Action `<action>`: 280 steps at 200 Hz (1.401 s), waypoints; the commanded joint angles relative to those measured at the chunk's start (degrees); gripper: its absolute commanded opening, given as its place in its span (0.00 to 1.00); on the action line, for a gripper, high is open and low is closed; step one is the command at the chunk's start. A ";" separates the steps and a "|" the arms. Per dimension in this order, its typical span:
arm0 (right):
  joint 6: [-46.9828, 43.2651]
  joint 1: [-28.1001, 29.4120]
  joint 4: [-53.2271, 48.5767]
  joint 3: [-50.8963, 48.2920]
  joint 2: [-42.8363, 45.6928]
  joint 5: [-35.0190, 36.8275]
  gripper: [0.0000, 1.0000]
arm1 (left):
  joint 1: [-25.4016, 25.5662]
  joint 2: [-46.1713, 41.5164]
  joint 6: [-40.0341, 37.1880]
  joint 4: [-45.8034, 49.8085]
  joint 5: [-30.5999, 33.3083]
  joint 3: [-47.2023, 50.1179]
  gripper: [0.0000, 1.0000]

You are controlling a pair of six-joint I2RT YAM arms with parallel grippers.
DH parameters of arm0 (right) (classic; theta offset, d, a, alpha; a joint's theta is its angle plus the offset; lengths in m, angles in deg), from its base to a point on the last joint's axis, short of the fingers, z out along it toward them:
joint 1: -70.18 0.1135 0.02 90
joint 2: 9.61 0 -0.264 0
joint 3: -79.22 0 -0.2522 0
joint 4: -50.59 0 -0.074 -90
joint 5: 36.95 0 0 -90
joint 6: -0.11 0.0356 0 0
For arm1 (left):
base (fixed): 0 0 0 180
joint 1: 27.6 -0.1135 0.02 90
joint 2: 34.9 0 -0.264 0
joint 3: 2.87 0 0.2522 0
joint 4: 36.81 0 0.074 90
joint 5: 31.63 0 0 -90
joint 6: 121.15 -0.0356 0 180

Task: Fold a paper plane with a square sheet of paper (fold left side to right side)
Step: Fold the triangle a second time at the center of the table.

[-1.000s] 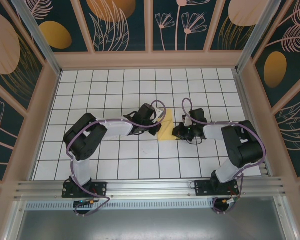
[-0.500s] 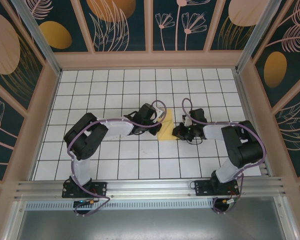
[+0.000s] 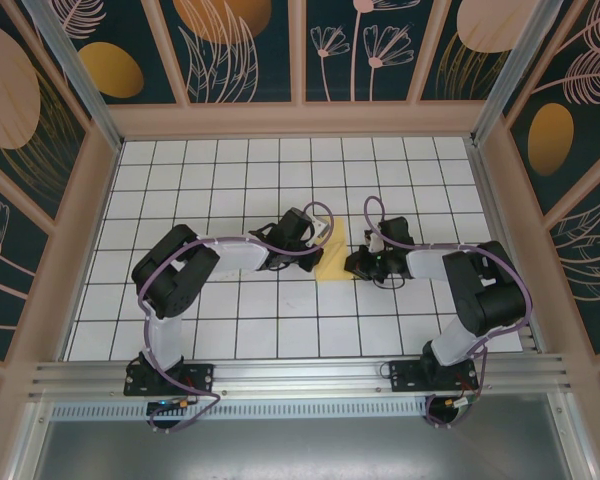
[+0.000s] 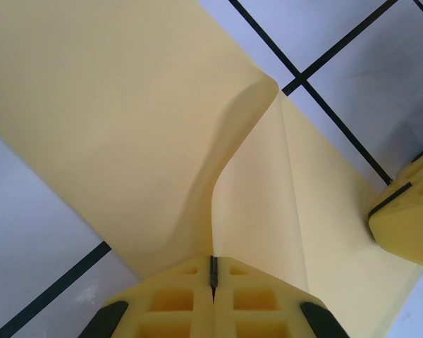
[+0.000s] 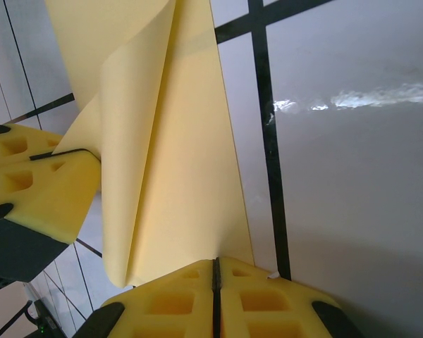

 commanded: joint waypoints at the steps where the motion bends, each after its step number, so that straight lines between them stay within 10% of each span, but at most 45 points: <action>1: -1.85 1.33 -4.77 -0.93 -3.14 4.24 0.11 | -0.44 1.33 -0.54 -0.28 0.15 -1.17 0.00; 280: -1.88 1.32 -4.89 -0.77 -3.87 4.42 0.11 | -0.38 -1.59 -0.91 -1.56 0.48 -0.13 0.00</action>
